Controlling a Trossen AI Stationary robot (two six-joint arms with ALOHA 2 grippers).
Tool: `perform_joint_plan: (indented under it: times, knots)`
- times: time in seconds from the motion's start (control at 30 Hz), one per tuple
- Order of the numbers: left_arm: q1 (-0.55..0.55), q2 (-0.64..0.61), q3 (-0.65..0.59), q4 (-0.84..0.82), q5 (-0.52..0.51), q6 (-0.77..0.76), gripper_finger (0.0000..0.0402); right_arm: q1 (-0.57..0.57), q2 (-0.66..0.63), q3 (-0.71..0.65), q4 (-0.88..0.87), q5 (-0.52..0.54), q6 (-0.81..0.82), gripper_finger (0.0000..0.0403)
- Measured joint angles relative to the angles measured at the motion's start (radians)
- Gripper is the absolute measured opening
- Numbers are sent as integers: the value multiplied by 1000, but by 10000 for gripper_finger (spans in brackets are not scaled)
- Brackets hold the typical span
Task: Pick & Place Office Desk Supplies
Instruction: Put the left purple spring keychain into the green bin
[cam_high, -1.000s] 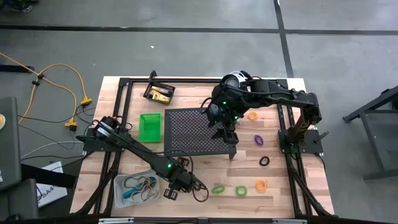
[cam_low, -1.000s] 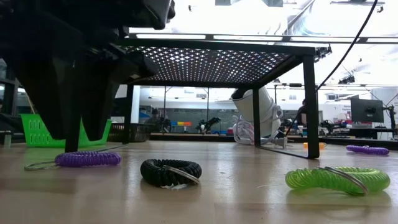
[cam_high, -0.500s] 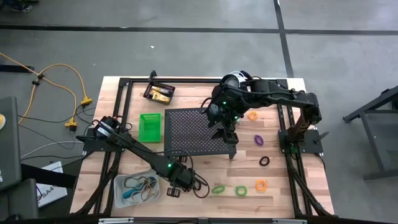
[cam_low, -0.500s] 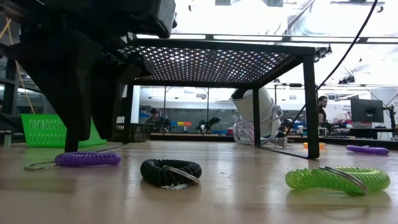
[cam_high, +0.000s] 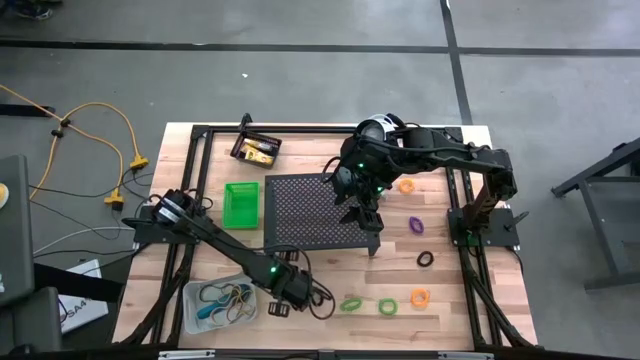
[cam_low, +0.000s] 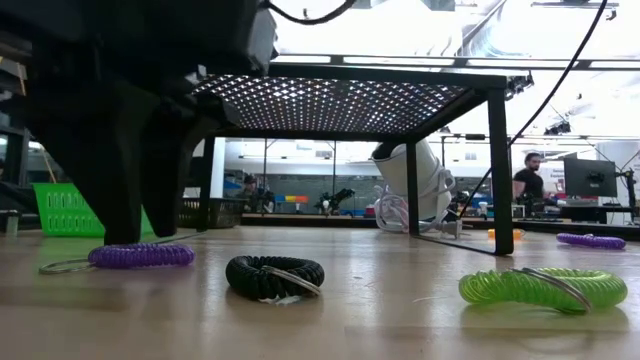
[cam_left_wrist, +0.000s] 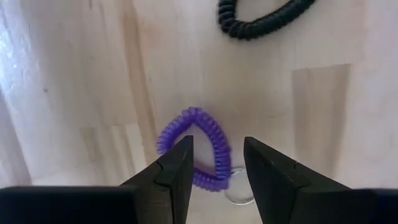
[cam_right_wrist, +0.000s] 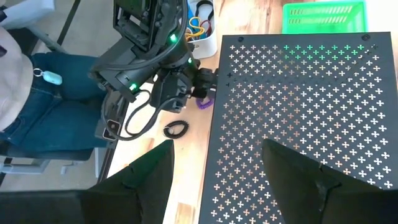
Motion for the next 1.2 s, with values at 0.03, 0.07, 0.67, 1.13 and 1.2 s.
perform_joint_plan:
  times: [0.03, 0.07, 0.67, 1.13, 1.2]
  knots:
    - [1, 0, 0, -6, 0, 0, 133, 0, 0, 0, 0, 0, 1, 231]
    - [2, 6, 0, -8, -1, 0, 133, 0, 0, 0, 0, -2, 4, 231]
    - [10, 47, 2, -16, 25, 0, 132, 33, 0, 0, 3, 3, 0, 231]
    - [9, 48, 2, -13, 43, 0, 28, 33, 0, 0, 3, 6, 0, 231]
    - [10, 48, 2, -14, 50, 0, 24, 33, 0, 0, 4, 5, 0, 231]
